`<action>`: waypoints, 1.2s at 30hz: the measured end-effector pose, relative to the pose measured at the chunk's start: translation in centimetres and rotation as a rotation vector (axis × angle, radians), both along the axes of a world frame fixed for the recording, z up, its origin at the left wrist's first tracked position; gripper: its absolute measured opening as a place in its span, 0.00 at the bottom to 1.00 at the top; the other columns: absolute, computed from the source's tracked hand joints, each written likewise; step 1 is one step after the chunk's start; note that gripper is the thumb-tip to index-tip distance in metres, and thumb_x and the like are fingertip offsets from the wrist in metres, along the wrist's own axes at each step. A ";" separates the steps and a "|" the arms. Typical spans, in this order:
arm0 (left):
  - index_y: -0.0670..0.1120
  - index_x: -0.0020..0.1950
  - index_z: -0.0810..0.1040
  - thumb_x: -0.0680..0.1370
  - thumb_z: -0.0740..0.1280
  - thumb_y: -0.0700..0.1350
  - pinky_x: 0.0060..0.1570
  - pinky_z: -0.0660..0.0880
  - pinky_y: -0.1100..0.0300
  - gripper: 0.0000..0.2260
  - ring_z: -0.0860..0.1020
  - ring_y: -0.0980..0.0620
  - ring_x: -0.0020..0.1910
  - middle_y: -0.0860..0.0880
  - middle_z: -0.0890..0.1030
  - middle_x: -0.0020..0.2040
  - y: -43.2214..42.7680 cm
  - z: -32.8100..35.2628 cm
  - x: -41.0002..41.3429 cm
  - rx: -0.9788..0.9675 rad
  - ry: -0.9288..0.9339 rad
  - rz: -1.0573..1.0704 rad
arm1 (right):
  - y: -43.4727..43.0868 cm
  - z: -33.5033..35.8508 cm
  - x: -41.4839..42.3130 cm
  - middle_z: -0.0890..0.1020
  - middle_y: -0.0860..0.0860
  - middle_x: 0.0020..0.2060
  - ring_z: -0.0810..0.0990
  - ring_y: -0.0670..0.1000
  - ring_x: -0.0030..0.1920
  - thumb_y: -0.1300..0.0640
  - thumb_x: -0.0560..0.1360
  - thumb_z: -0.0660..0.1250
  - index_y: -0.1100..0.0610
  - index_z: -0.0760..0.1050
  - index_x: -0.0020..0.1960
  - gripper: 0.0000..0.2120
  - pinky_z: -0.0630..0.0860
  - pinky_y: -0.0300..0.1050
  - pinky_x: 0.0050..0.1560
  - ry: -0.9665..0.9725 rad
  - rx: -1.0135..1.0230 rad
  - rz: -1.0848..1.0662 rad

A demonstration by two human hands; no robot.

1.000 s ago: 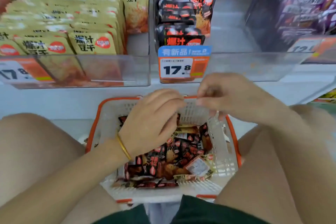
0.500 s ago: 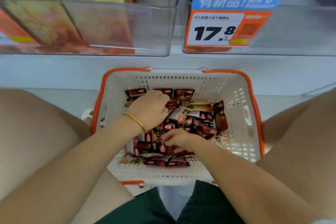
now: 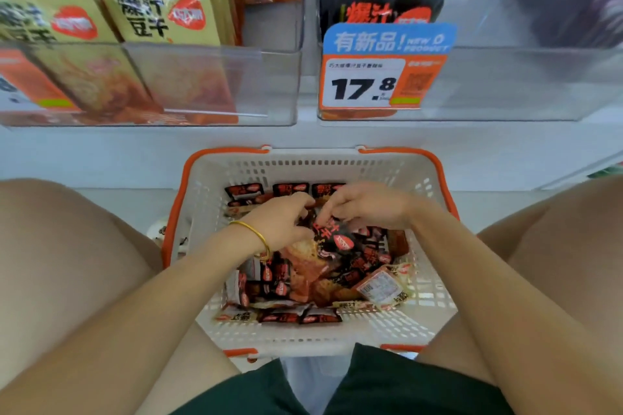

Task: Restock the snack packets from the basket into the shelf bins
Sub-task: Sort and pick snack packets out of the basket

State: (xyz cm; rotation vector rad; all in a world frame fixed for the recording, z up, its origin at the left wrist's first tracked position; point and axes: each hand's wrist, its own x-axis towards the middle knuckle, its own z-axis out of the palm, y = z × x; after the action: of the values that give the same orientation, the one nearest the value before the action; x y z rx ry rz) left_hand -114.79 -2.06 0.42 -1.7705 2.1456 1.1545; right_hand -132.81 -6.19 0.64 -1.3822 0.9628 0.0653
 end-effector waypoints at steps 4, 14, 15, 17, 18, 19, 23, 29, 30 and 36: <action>0.43 0.51 0.74 0.75 0.70 0.50 0.43 0.70 0.64 0.12 0.74 0.50 0.44 0.52 0.75 0.42 0.7 2.5 -1.0 -0.097 0.233 0.081 | 0.8 4.8 -2.6 0.77 0.54 0.38 0.77 0.45 0.33 0.67 0.80 0.56 0.61 0.76 0.47 0.10 0.74 0.36 0.36 -0.197 -0.008 -0.260; 0.43 0.49 0.80 0.68 0.71 0.51 0.47 0.77 0.52 0.15 0.81 0.49 0.44 0.44 0.84 0.45 0.7 15.4 -5.8 -0.476 0.732 0.215 | 4.4 14.4 -6.9 0.85 0.48 0.40 0.83 0.45 0.39 0.63 0.68 0.70 0.58 0.77 0.51 0.12 0.78 0.36 0.36 -0.398 -0.345 -0.495; 0.44 0.47 0.79 0.71 0.72 0.50 0.42 0.77 0.57 0.11 0.80 0.51 0.40 0.45 0.83 0.42 0.2 16.5 -6.1 -0.511 0.753 0.208 | 4.3 15.7 -7.1 0.84 0.47 0.36 0.82 0.44 0.35 0.63 0.66 0.70 0.57 0.78 0.47 0.10 0.78 0.37 0.34 -0.424 -0.386 -0.539; 0.48 0.46 0.76 0.75 0.70 0.43 0.34 0.73 0.68 0.03 0.77 0.60 0.34 0.52 0.80 0.38 -0.9 18.7 -6.5 -0.611 0.814 0.247 | 3.4 18.3 -7.4 0.82 0.47 0.30 0.80 0.44 0.30 0.60 0.65 0.72 0.56 0.80 0.36 0.02 0.80 0.41 0.33 -0.483 -0.417 -0.630; 0.50 0.46 0.75 0.76 0.69 0.42 0.35 0.73 0.70 0.04 0.77 0.63 0.35 0.54 0.79 0.39 -1.5 19.7 -6.5 -0.699 0.818 0.288 | 2.5 19.5 -7.6 0.82 0.47 0.28 0.80 0.44 0.28 0.59 0.67 0.71 0.55 0.80 0.30 0.07 0.80 0.42 0.33 -0.499 -0.423 -0.687; 0.51 0.46 0.75 0.76 0.68 0.42 0.36 0.73 0.70 0.05 0.77 0.64 0.37 0.55 0.79 0.40 -2.3 20.6 -6.4 -0.797 0.808 0.315 | 1.2 20.5 -8.0 0.81 0.46 0.26 0.79 0.43 0.27 0.59 0.70 0.68 0.54 0.79 0.26 0.14 0.80 0.42 0.34 -0.488 -0.425 -0.744; 0.42 0.53 0.78 0.76 0.64 0.44 0.51 0.66 0.68 0.09 0.75 0.55 0.47 0.49 0.77 0.48 -6.1 21.8 -5.3 -1.151 0.457 0.223 | -5.6 22.7 -9.6 0.82 0.48 0.27 0.81 0.44 0.28 0.58 0.75 0.68 0.54 0.71 0.39 0.07 0.80 0.43 0.29 -0.340 -0.437 -0.895; 0.40 0.68 0.70 0.77 0.55 0.57 0.71 0.55 0.54 0.27 0.61 0.45 0.72 0.40 0.67 0.71 -10.8 20.7 -4.8 -0.987 0.002 0.092 | -15.0 20.6 -8.1 0.76 0.53 0.33 0.71 0.48 0.30 0.59 0.69 0.75 0.55 0.71 0.39 0.12 0.64 0.35 0.23 0.258 -0.531 -0.775; 0.40 0.69 0.70 0.75 0.52 0.58 0.71 0.55 0.54 0.30 0.60 0.45 0.73 0.40 0.66 0.71 -11.1 20.6 -4.9 -0.975 -0.005 0.091 | -15.9 19.9 -7.3 0.76 0.54 0.35 0.71 0.48 0.31 0.60 0.69 0.75 0.55 0.72 0.42 0.11 0.67 0.35 0.24 0.291 -0.518 -0.759; 0.43 0.67 0.72 0.71 0.44 0.64 0.73 0.55 0.51 0.37 0.60 0.43 0.73 0.39 0.64 0.73 -11.6 19.7 -4.7 -0.995 -0.052 0.092 | -19.4 16.7 -5.7 0.80 0.63 0.41 0.79 0.58 0.38 0.65 0.69 0.74 0.64 0.73 0.42 0.09 0.78 0.55 0.54 0.377 -0.531 -0.767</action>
State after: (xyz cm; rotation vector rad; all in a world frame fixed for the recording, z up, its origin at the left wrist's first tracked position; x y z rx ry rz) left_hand -119.45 -13.65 20.16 -2.1597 2.8662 -0.0556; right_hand -138.47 -25.61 17.31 -1.4006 1.8716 -0.5596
